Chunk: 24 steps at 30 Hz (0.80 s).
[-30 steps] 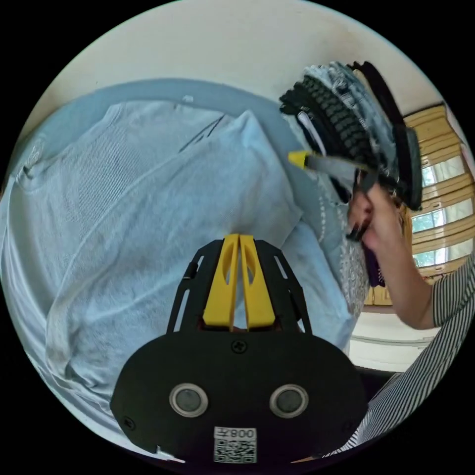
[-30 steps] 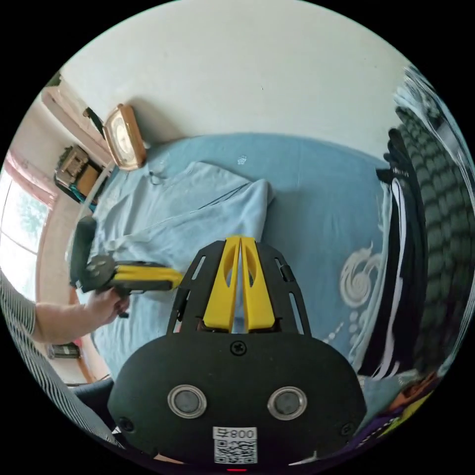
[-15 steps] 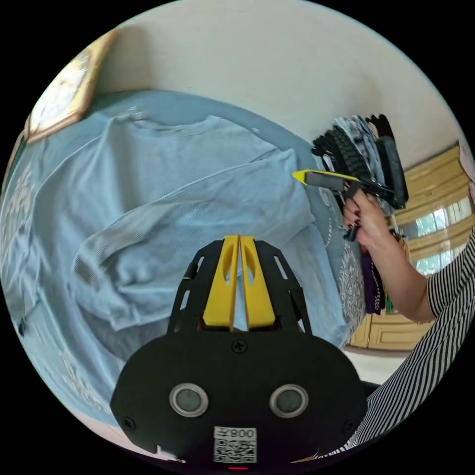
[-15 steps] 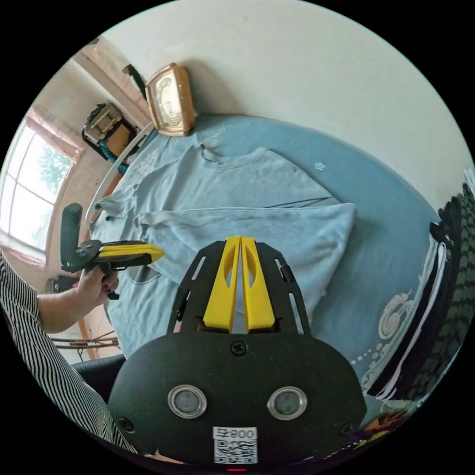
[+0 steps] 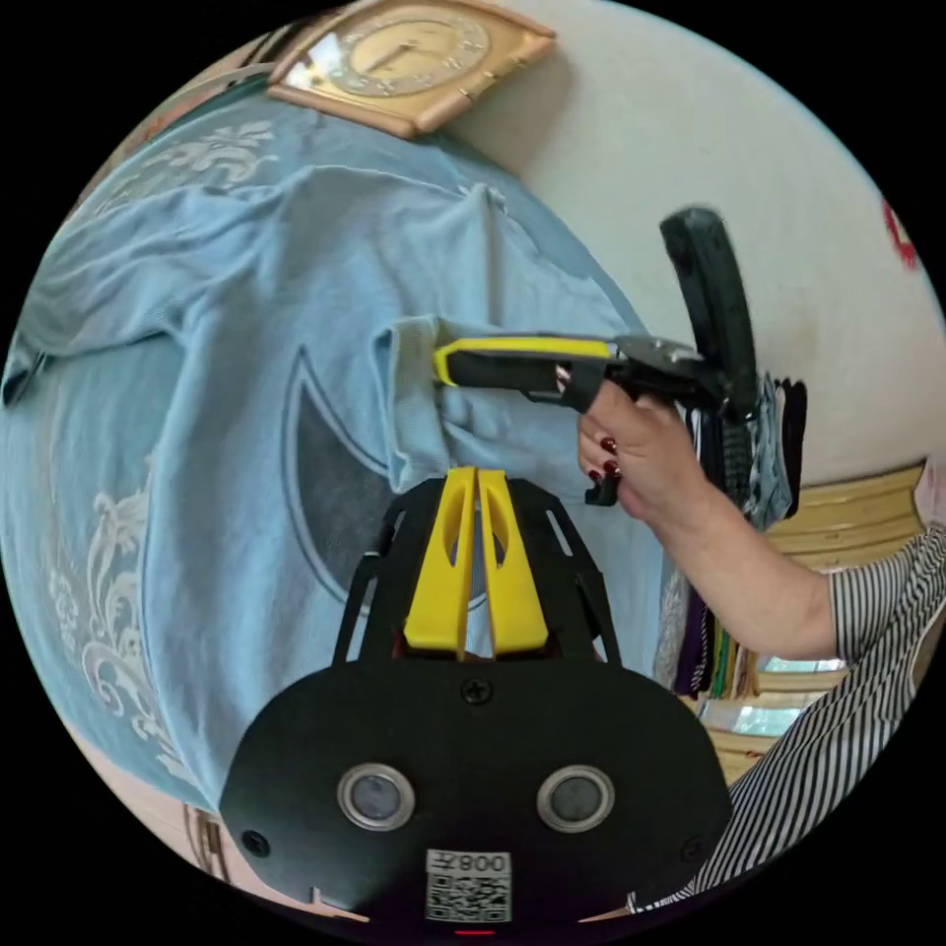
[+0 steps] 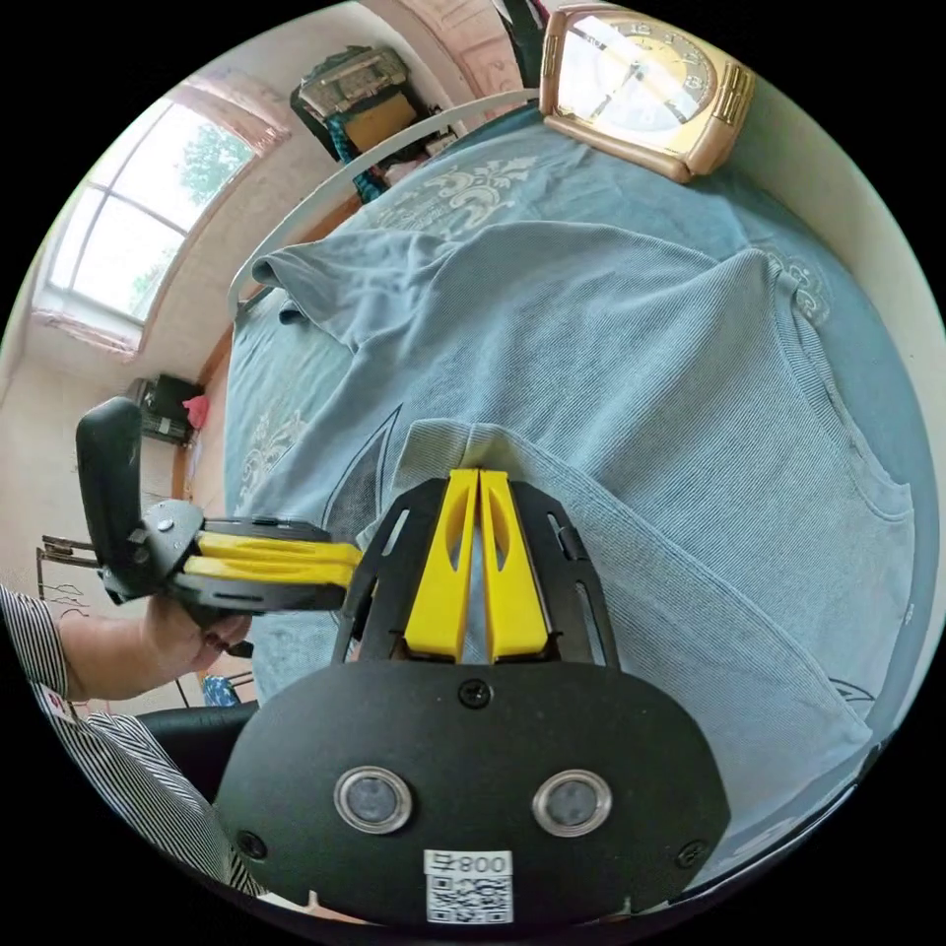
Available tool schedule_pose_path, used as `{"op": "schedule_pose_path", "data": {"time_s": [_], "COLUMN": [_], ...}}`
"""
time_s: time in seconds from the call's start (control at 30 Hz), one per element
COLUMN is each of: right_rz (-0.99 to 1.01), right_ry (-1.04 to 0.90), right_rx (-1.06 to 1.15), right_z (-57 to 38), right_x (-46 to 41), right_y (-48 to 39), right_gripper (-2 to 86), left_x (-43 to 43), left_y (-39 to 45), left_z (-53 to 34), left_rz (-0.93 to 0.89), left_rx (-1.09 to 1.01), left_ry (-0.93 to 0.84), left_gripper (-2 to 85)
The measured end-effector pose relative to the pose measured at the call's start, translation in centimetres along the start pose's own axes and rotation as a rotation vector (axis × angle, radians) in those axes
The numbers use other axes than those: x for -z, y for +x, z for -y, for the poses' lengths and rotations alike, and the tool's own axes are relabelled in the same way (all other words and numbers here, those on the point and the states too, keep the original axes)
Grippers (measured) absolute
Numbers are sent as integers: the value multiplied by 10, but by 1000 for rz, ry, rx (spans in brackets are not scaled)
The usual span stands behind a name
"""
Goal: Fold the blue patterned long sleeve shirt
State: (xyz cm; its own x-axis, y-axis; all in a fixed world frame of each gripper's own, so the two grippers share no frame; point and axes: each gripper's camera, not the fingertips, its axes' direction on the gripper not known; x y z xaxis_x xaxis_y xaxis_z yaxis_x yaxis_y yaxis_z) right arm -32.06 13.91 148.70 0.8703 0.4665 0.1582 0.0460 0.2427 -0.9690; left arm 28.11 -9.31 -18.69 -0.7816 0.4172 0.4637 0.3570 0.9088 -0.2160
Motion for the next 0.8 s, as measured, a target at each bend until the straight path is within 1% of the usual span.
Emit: {"op": "schedule_pose_path", "data": {"time_s": [0.07,0.13,0.17,0.2,0.23,0.27,0.3,0.33,0.4,0.47,0.63,0.7,0.8], "right_rz": [3,-18,-39,-50,-70,-87,-94,-104,-123,-148,-165,-165,-163], "right_ry": [-6,-15,-25,-31,-42,-49,-51,-54,-55,-53,-46,-41,-34], "right_rx": [-24,-36,-39,-39,-37,-32,-31,-36,-37,-38,-58,-64,-76], "right_z": [16,29,38,43,52,60,64,70,79,88,102,105,107], "right_x": [5,8,9,9,11,12,12,13,15,17,21,22,24], "right_y": [-8,-17,-24,-27,-33,-39,-41,-45,-51,-57,-60,-59,-54], "right_gripper": [1,1,1,1,1,1,1,1,1,1,1,1,2], "left_x": [31,77,88,109,127,134,145,153,160,160,154,162,197], "left_y": [-37,-99,-117,-152,-185,-201,-232,-257,-285,-309,-354,-357,-352], "left_z": [-16,-39,-45,-57,-68,-73,-82,-86,-88,-83,-72,-71,-67], "left_rz": [-9,16,23,19,6,-4,-34,-61,-92,-148,-199,-181,-55], "left_rx": [80,246,299,411,495,537,625,657,704,705,760,744,659], "left_ry": [105,253,289,358,439,473,528,567,608,597,549,539,532], "left_gripper": [15,32,37,47,59,64,75,83,92,93,40,32,26]}}
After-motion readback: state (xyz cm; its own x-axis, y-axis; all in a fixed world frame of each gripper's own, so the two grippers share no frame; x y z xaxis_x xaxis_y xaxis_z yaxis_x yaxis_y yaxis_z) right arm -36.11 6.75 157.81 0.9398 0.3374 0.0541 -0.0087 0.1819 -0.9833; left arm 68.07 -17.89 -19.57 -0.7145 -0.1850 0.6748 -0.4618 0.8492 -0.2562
